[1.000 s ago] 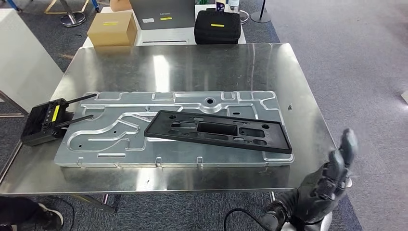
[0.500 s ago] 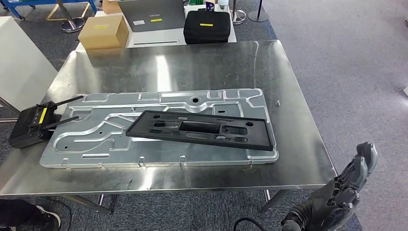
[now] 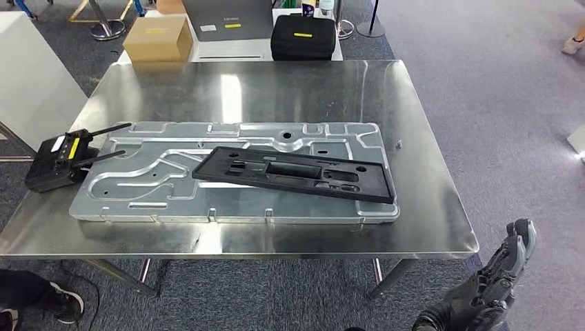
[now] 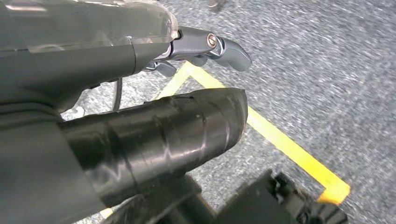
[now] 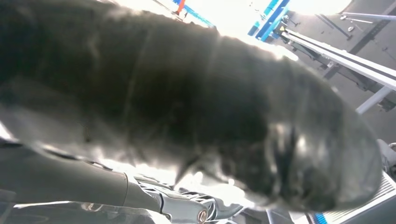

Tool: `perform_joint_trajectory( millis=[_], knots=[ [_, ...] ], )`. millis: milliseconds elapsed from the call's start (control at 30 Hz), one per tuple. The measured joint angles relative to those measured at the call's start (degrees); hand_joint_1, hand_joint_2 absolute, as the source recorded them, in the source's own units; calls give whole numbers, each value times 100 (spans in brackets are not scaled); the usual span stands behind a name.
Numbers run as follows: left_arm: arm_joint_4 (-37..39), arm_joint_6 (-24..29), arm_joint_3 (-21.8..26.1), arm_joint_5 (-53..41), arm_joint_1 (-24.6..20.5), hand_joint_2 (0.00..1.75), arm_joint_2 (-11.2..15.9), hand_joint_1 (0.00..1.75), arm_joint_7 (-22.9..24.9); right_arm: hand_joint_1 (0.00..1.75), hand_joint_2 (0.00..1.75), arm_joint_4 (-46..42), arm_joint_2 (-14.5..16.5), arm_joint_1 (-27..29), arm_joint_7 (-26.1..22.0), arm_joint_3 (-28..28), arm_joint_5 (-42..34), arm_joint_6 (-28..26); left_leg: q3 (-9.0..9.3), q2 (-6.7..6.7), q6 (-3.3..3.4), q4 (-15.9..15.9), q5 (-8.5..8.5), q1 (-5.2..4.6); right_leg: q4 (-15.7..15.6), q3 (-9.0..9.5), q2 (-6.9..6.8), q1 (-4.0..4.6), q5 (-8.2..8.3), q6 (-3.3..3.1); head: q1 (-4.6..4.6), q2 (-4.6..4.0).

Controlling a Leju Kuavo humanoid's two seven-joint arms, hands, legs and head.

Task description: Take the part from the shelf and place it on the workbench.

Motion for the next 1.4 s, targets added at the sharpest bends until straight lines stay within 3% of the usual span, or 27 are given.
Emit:
perform_joint_trajectory(
  millis=[100,133,167,200,300,367,467,533,600,633,667,700,733,800,867,933,1000,1033,1100,1133,1167,1200,1233,1267,1333,1400],
  knots=[
    [0,-3,18,0,2,0,2,0,-26,0,0,-12,5,47,0,-44,-122,0,-164,20,55,-30,156,11,887,-258,11,-18,-728,65,3,0],
    [0,-6,21,0,10,0,2,0,-28,0,0,-12,4,61,0,-54,-173,0,-218,24,50,-19,194,10,1161,-300,11,-27,-843,84,2,0],
    [0,-10,23,0,17,0,2,0,-28,0,0,-13,3,76,0,-61,-232,0,-272,27,42,-4,227,9,1271,-260,9,-37,-840,98,2,0],
    [0,-14,25,1,23,0,2,0,-28,0,0,-16,2,87,0,-63,-296,0,-320,28,31,17,255,10,1162,-113,8,-46,-736,103,2,0],
    [0,-20,29,4,28,0,2,0,-30,0,0,-48,0,98,-2,-64,-432,0,-425,24,-15,93,307,5,44,669,3,-41,-437,55,-1,0],
    [0,-20,31,6,25,0,2,0,-32,0,0,-71,-2,107,-2,-64,-463,0,-461,22,-71,127,341,-4,-343,878,4,-8,-433,-8,0,0],
    [0,-20,35,8,19,0,4,0,-37,0,0,-95,-3,116,-2,-64,-473,1,-509,9,-179,161,345,-8,-414,832,-2,-23,-353,-116,3,0],
    [0,-22,37,9,24,0,6,0,-37,0,0,-104,-2,118,-2,-64,-475,2,-666,-14,-237,519,31,4,-458,766,-17,-60,-263,-200,-8,0],
    [0,-25,37,7,29,0,6,0,-37,0,0,-106,-3,121,-2,-64,-480,2,-940,-24,-287,1246,-443,34,-457,667,-24,-54,-189,-233,-19,0],
    [0,-25,36,5,32,0,7,0,-37,0,0,-106,-3,123,-2,-64,-482,2,-1036,-24,-308,1558,-582,46,-451,618,-25,-50,-156,-229,-19,0],
    [0,-25,36,3,34,0,8,0,-37,0,0,-108,-3,125,-2,-64,-484,2,-1048,-23,-322,1703,-612,57,-443,573,-25,-49,-127,-220,-19,0],
    [0,-25,37,1,35,0,10,0,-38,0,0,-114,-3,128,-2,-64,-486,2,-942,-23,-330,1613,-528,66,-431,533,-24,-51,-102,-207,-19,0],
    [0,-25,36,0,34,0,13,0,-40,0,0,-125,-3,131,-2,-64,-492,2,-727,-23,-330,1306,-369,74,-415,501,-23,-55,-83,-190,-19,0],
    [0,-25,37,0,29,0,19,0,-45,0,0,-155,-3,135,-2,-64,-513,2,-198,-29,-303,458,-94,72,-372,450,-19,-56,-51,-146,-20,0],
    [0,-21,38,-2,26,0,21,0,-49,0,0,-176,-3,137,-2,-64,-536,2,15,-42,-246,53,-7,48,-345,419,-16,-46,-12,-85,-17,0],
    [0,-17,38,-5,29,0,26,0,-51,0,0,-184,-4,140,-2,-64,-551,2,-42,-48,-171,34,28,36,-349,397,-16,-39,38,-3,-13,0],
    [0,-16,38,-9,29,0,30,0,-55,0,0,-189,-5,149,-2,-64,-558,2,-102,-33,-75,-5,92,51,-241,336,-6,-47,-76,65,-12,0],
    [0,-16,39,-11,29,0,31,0,-57,0,0,-192,-6,152,-2,-64,-558,2,-138,-24,-23,-19,137,58,-44,258,-1,-50,-263,89,-12,0],
    [0,-17,39,-12,29,0,32,0,-61,0,0,-196,-10,158,-2,-64,-559,1,-233,-8,38,-8,211,41,641,16,4,-56,-766,122,-11,0],
    [0,-19,40,-11,30,0,33,0,-61,0,0,-196,-14,161,-2,-64,-559,2,-284,-4,50,5,244,28,991,-91,4,-56,-945,134,-12,0],
    [0,-21,40,-11,32,0,34,0,-62,0,0,-196,-17,165,-2,-64,-560,1,-335,-1,52,19,274,14,1190,-121,4,-55,-1006,137,-12,0],
    [0,-24,40,-11,34,0,36,0,-63,0,0,-196,-20,169,-2,-64,-562,1,-381,-1,51,36,299,0,1185,-47,4,-53,-955,129,-13,0],
    [0,-25,40,-11,35,0,36,0,-66,0,0,-196,-22,172,-2,-64,-566,1,-418,-2,48,54,316,-11,951,140,4,-48,-815,108,-13,0],
    [0,-26,40,-11,35,0,36,0,-69,0,0,-196,-22,174,-2,-64,-572,0,-444,-5,42,74,328,-20,555,406,4,-37,-648,73,-13,0],
    [0,-26,40,-11,37,0,31,0,-75,0,0,-198,-23,176,-2,-64,-582,1,-480,-8,8,106,353,-40,-172,849,0,2,-465,-6,-14,0],
    [0,-25,42,-11,32,0,27,0,-79,0,0,-201,-24,183,-2,-66,-589,1,-501,-7,-55,113,396,-43,-425,959,-2,39,-441,-55,-15,0]
  ],
)
